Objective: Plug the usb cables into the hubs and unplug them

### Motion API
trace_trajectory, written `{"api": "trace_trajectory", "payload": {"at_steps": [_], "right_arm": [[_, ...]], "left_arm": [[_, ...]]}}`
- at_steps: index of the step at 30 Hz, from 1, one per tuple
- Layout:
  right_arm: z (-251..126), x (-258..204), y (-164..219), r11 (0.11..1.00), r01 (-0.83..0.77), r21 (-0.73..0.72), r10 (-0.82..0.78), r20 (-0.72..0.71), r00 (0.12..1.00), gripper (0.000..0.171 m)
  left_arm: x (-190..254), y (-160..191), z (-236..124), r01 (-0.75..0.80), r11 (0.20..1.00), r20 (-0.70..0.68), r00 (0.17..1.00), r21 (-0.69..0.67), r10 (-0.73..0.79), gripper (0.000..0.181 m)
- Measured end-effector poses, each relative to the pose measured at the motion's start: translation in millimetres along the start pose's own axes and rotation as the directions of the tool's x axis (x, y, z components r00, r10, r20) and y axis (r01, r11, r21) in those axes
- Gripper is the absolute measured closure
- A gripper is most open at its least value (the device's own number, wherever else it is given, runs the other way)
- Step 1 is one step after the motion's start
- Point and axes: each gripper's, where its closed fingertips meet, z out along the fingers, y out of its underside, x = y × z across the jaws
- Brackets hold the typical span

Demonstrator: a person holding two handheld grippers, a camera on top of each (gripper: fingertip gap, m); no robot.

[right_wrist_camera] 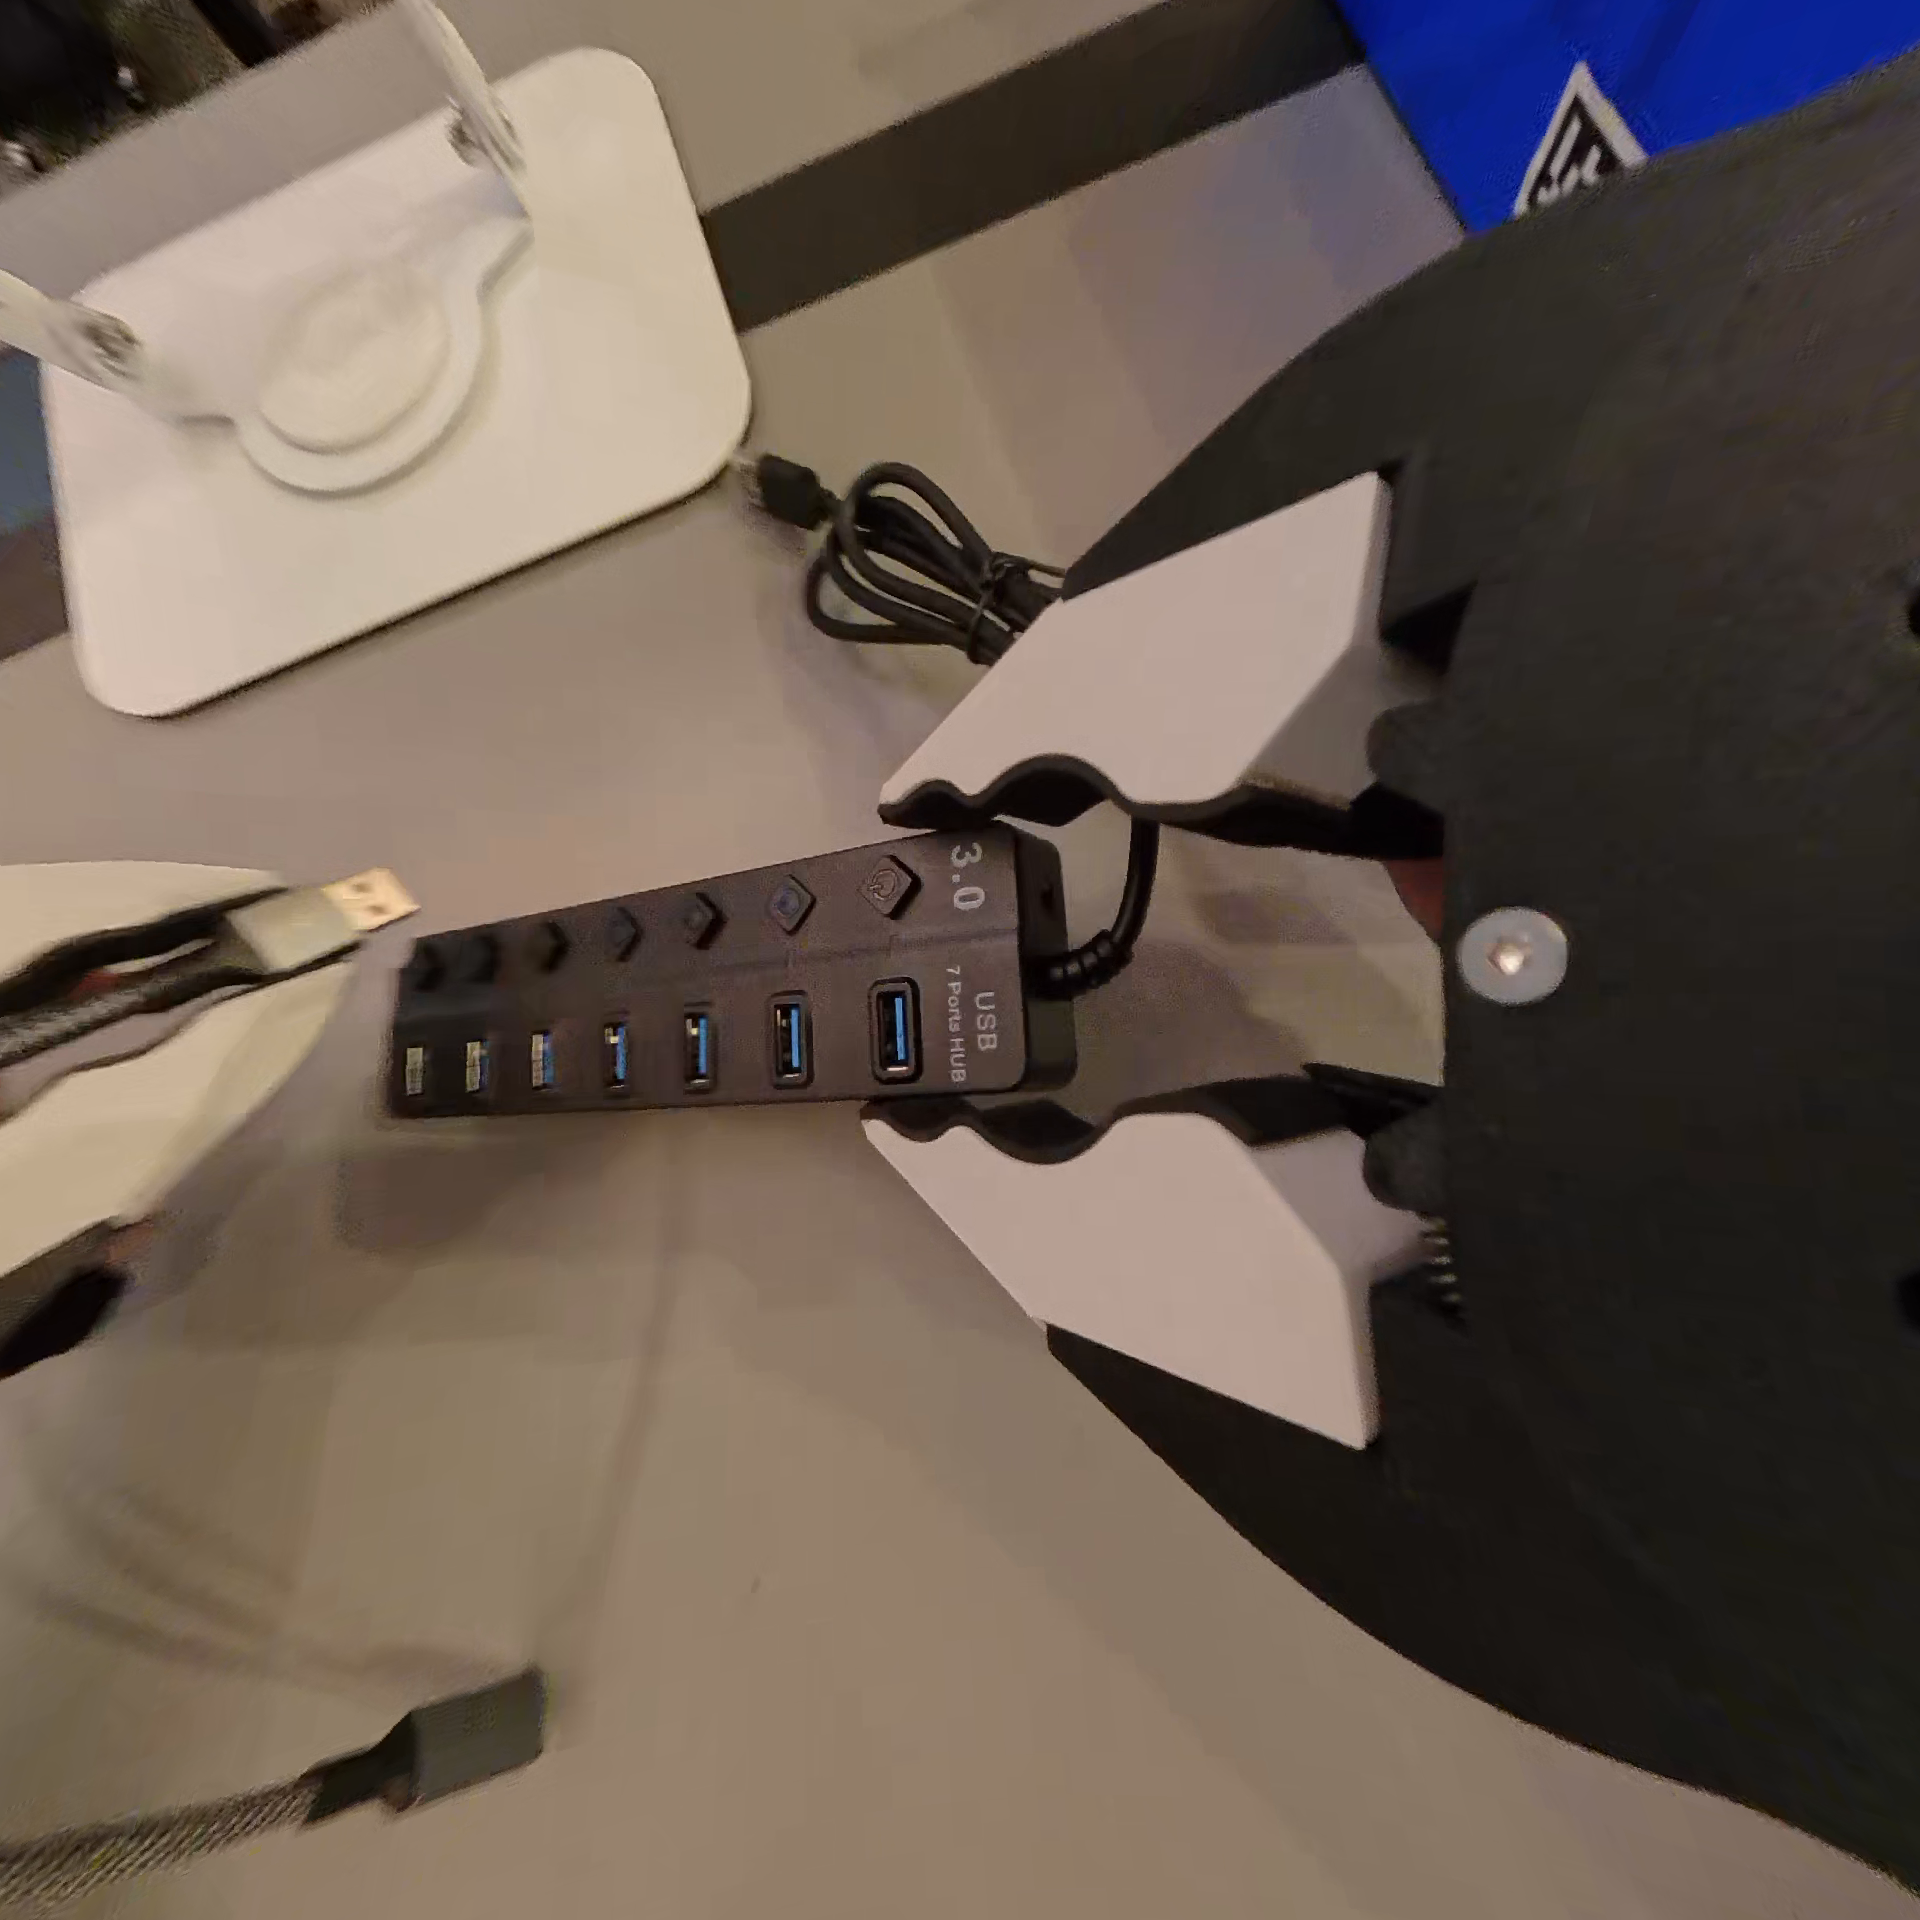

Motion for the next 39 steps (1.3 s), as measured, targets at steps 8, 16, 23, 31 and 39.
{"api": "trace_trajectory", "payload": {"at_steps": [8,16,23,31,39], "right_arm": [[-36,3,-53,0.986,0.004,0.165,-0.008,0.021,1.000,0.171],[-11,-5,2,0.997,0.000,-0.081,-0.004,-0.042,0.999,0.126],[4,-14,43,0.962,-0.020,-0.271,0.005,-0.054,0.999,0.088],[27,-16,50,0.967,-0.094,-0.237,0.113,0.068,0.991,0.099],[36,-16,37,0.992,-0.061,-0.112,0.073,0.102,0.992,0.120]], "left_arm": [[5,-3,4,0.013,1.000,-0.016,1.000,0.014,-0.013,0.165],[4,1,8,-0.023,0.999,0.002,1.000,-0.023,0.023,0.165],[20,-3,17,-0.071,0.997,-0.045,0.997,-0.039,0.070,0.164],[28,4,21,-0.096,0.993,-0.085,0.992,-0.070,0.090,0.164],[25,9,16,-0.086,0.993,-0.096,0.992,-0.076,0.078,0.164]]}}
